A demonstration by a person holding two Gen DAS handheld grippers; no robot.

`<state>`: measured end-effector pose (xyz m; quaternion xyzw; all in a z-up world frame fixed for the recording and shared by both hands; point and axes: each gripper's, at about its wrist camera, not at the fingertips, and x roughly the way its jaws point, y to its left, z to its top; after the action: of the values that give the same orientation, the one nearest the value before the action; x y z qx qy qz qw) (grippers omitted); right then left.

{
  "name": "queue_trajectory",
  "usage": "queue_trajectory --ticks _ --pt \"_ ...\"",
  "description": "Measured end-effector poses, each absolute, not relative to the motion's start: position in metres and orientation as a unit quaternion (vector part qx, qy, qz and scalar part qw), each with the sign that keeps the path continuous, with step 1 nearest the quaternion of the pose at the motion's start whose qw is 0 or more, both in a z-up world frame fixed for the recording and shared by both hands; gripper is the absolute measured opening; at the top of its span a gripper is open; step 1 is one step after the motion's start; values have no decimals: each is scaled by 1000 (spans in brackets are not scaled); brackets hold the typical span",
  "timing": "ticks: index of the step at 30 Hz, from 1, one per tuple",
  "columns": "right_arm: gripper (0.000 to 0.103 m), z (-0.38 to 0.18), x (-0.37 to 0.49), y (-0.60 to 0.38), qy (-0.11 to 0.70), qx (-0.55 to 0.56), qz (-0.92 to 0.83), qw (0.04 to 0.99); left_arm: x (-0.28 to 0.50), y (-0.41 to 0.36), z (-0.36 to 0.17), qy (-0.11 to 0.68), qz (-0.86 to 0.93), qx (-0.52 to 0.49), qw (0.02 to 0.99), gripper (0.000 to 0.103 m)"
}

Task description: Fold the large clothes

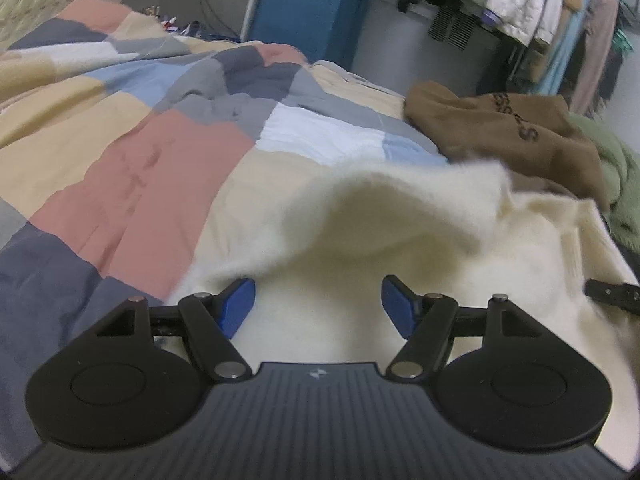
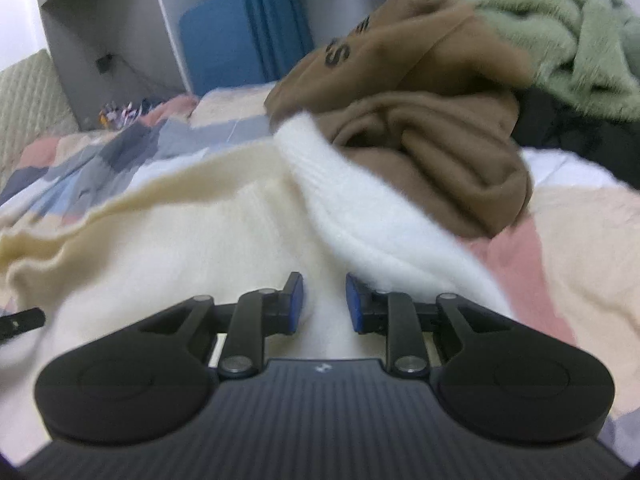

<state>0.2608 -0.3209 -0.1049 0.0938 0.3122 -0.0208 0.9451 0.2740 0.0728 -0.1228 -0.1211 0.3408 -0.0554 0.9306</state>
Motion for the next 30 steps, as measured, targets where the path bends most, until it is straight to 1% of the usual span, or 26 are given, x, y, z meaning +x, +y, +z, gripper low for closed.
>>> queue_trajectory --ticks 4,6,8,12,17,22,30 --pt "24 -102 261 -330 304 94 -35 948 287 82 -123 331 -45 -130 934 74" --pt "24 -100 261 -335 295 95 -48 950 282 85 -118 303 -27 -138 943 74" --pt "24 -99 262 -337 290 91 -59 951 282 84 -113 292 -7 -116 949 74" --pt "24 -107 265 -335 308 81 -64 946 293 86 -122 331 -15 -117 936 74" --pt "25 -109 264 -333 318 77 -61 943 292 84 -122 327 -12 -106 939 74" --pt "26 -105 258 -330 325 89 -57 940 269 82 -114 320 -25 -109 941 74" --pt "27 -91 228 -318 322 104 -31 940 208 71 -89 289 -32 -90 953 75"
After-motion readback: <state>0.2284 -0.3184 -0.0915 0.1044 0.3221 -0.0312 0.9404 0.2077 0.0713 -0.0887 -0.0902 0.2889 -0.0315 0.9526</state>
